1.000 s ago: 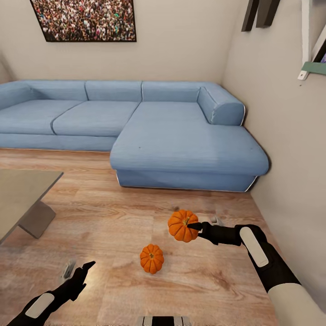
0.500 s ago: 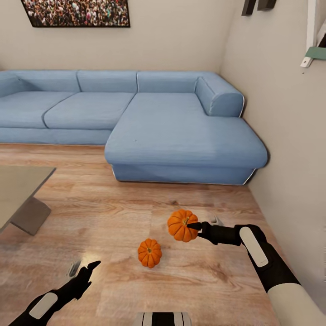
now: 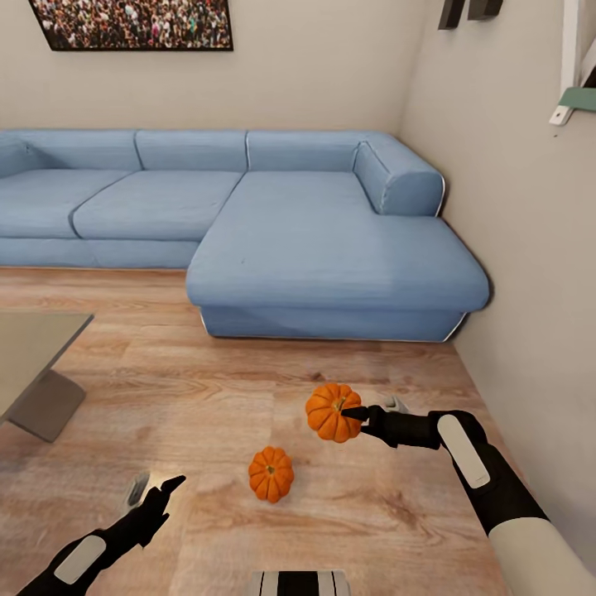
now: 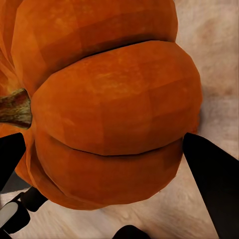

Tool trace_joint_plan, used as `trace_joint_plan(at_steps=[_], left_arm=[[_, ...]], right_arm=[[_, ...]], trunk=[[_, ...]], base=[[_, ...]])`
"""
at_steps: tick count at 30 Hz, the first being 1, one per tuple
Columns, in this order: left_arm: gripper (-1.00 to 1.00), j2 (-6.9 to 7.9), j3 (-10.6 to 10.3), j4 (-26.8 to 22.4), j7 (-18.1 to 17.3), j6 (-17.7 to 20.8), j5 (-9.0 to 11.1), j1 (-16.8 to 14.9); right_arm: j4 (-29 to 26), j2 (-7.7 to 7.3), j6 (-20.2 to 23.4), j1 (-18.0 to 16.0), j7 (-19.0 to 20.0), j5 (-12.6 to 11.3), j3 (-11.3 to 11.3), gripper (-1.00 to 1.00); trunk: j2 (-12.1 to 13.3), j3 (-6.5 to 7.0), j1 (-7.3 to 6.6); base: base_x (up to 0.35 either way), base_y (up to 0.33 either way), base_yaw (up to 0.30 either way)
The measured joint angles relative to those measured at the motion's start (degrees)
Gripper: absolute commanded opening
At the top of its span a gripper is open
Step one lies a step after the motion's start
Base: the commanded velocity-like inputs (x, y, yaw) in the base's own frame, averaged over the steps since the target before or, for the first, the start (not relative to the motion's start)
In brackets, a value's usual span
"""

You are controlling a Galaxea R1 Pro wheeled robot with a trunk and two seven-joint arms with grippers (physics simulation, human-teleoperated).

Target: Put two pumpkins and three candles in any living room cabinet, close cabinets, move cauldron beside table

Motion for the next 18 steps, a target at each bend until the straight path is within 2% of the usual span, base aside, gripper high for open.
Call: trace_joint_plan(at_steps=[11, 18], left_arm=[[1.00, -0.01, -0.4, 0.1, -0.1, -0.1, 0.0, 0.0], [1.00, 0.04, -0.9, -0.3, -0.2, 0.0, 0.0, 0.0]], right_arm=[[0.0, 0.06, 0.0, 0.0, 0.0, 0.0, 0.0, -1.00], [0.0, 0.07, 0.0, 0.0, 0.0, -0.2, 0.0, -1.00]], trunk=[[0.0, 0.00, 0.00], [0.0, 0.00, 0.02]], base=[[0.179, 0.000, 0.000], [0.041, 0.000, 0.000]])
